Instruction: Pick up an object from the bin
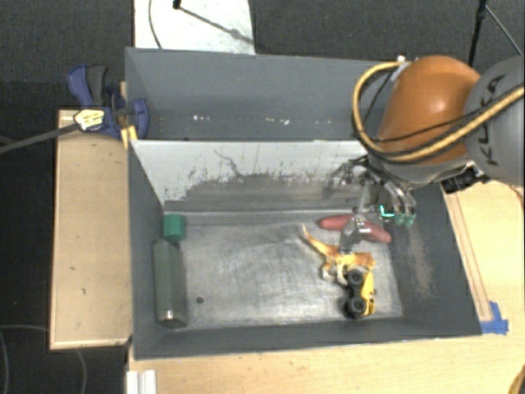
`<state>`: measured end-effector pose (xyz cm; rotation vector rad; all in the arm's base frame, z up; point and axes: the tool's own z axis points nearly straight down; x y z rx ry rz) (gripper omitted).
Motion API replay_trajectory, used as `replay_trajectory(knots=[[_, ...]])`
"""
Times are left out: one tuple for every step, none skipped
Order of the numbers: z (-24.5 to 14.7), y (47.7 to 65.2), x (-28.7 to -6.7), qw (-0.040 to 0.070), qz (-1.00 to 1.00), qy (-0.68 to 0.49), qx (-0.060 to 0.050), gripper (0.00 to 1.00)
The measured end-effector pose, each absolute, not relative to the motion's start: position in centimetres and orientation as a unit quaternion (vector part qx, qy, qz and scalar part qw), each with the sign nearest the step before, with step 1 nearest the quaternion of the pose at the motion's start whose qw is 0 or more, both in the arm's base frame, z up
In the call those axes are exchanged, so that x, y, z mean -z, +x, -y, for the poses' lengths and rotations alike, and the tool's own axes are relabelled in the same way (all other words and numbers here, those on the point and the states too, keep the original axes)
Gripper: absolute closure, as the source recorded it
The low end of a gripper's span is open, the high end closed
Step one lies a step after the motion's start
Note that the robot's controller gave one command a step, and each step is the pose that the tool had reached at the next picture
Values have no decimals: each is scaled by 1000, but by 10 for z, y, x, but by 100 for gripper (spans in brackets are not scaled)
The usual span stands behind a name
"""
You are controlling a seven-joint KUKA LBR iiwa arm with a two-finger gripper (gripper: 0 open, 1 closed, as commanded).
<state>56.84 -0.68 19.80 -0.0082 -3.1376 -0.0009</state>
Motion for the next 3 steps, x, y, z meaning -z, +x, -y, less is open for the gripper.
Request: replay_trajectory(knots=[[7,570,-202,-2,1000,-3,0,0],[26,556,-183,-3,1000,30,0,0],[36,502,-78,-14,1000,-12,3,100]])
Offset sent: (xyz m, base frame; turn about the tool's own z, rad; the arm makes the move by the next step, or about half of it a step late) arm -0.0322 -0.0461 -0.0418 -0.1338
